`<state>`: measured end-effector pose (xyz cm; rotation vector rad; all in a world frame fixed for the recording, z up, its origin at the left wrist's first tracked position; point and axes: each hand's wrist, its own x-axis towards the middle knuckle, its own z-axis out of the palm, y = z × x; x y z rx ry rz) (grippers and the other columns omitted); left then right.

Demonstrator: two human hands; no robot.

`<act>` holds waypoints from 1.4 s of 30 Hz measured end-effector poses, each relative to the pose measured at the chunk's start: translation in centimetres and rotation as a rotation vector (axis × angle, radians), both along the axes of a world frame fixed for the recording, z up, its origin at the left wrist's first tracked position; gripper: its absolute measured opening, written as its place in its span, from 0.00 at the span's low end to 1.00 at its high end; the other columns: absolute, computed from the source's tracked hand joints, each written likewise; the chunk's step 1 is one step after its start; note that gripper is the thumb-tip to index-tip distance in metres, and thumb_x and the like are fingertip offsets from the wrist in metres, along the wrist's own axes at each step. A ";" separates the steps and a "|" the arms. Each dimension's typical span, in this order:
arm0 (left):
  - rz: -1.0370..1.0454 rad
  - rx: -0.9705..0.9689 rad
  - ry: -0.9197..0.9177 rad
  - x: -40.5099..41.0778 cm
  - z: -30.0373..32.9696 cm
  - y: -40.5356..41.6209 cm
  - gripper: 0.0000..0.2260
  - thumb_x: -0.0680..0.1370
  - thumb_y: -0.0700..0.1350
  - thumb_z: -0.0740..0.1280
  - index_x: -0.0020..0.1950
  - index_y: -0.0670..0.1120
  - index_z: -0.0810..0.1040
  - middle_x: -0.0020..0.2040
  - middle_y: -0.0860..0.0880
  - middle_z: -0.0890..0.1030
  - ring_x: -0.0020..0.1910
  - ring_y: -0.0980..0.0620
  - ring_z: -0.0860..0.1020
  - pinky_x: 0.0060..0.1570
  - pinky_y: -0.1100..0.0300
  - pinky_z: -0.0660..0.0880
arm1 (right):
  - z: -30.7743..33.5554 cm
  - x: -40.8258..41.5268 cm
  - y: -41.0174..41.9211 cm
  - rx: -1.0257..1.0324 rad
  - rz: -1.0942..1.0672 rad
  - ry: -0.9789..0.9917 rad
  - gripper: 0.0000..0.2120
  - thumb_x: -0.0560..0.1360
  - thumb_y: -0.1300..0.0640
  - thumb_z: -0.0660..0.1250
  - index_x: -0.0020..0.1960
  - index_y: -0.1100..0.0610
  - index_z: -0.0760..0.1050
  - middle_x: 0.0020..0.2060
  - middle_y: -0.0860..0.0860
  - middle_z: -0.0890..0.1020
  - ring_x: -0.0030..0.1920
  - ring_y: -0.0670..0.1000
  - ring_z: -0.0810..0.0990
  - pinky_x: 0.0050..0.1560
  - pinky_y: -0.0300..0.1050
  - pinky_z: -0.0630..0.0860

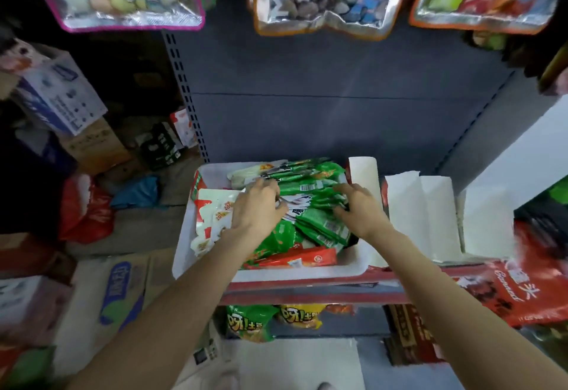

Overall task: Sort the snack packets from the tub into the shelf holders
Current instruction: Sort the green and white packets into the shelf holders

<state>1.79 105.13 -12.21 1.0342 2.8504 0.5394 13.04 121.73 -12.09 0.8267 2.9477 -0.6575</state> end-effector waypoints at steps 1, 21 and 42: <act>0.029 0.017 0.027 0.3 -0.1 0.5 0.13 0.77 0.48 0.65 0.60 0.45 0.73 0.59 0.46 0.74 0.54 0.47 0.75 0.51 0.51 0.76 | 0.1 -0.2 0.5 -0.019 0.039 0.012 0.24 0.77 0.59 0.62 0.72 0.57 0.64 0.64 0.60 0.71 0.65 0.59 0.67 0.62 0.47 0.66; -0.062 0.072 -0.082 -0.2 -1.1 0.8 0.21 0.78 0.40 0.61 0.70 0.53 0.69 0.72 0.46 0.66 0.71 0.45 0.64 0.68 0.47 0.63 | 0.2 -3.0 0.2 0.149 0.149 0.108 0.12 0.80 0.54 0.60 0.58 0.54 0.78 0.55 0.57 0.79 0.56 0.59 0.77 0.52 0.49 0.72; 0.213 0.851 -0.864 10.0 2.6 18.4 0.17 0.74 0.35 0.70 0.58 0.44 0.67 0.49 0.46 0.79 0.41 0.55 0.79 0.31 0.69 0.76 | 1.0 10.9 14.7 -0.979 -0.079 0.401 0.06 0.78 0.62 0.63 0.52 0.61 0.77 0.44 0.56 0.81 0.44 0.51 0.79 0.52 0.42 0.77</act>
